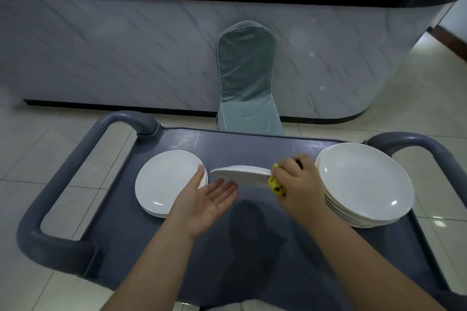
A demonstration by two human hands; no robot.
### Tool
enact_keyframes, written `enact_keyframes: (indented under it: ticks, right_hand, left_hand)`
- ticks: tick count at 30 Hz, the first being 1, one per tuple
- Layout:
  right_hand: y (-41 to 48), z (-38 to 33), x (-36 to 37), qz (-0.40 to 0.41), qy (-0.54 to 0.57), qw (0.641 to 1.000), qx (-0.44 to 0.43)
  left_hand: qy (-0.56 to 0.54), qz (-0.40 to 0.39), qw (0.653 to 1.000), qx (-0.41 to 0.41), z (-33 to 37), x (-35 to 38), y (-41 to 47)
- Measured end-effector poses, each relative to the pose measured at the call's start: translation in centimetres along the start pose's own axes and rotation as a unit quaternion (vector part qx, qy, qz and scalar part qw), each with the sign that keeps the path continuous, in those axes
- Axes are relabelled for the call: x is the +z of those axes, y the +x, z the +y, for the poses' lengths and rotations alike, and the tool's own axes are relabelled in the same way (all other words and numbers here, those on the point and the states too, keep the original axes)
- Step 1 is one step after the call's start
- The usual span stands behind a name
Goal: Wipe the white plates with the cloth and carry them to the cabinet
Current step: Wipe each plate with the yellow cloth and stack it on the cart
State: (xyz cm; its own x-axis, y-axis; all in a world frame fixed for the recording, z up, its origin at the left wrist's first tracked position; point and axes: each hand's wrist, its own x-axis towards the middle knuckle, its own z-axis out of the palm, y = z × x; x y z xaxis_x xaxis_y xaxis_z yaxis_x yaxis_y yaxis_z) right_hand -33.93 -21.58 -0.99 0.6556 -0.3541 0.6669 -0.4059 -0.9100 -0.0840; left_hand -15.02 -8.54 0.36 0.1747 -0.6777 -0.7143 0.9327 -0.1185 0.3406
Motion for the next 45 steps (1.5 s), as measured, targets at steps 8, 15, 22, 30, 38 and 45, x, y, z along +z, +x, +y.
enact_keyframes:
  ticks: [8,15,22,30,38,45]
  right_hand:
    - [-0.3,-0.3,-0.8,0.039,-0.022,0.993,-0.113]
    - [-0.5,0.7,-1.3,0.035,-0.031,0.986,-0.163]
    - [-0.1,3.0,-2.5,0.008,0.135,0.984,0.114]
    - [7.9,-6.6,-0.4,0.006,0.243,0.952,0.184]
    - [2.2,-4.1,0.1,-0.004,0.084,0.994,0.072]
    - [6.8,-6.5,0.8,-0.048,0.135,0.984,0.109]
  left_hand:
    - [0.001,0.044,0.998,0.042,0.3,1.7,-1.6]
    - [0.002,0.029,0.999,0.028,-0.8,1.7,-1.3]
    - [0.070,0.003,0.981,0.184,-1.3,-0.4,-0.1]
    - [0.054,-0.113,0.966,0.227,-2.0,-0.1,-0.7]
    - [0.055,-0.141,0.962,0.229,-2.0,-1.1,-1.3]
    - [0.096,-0.139,0.951,0.259,-2.0,-0.7,-1.9]
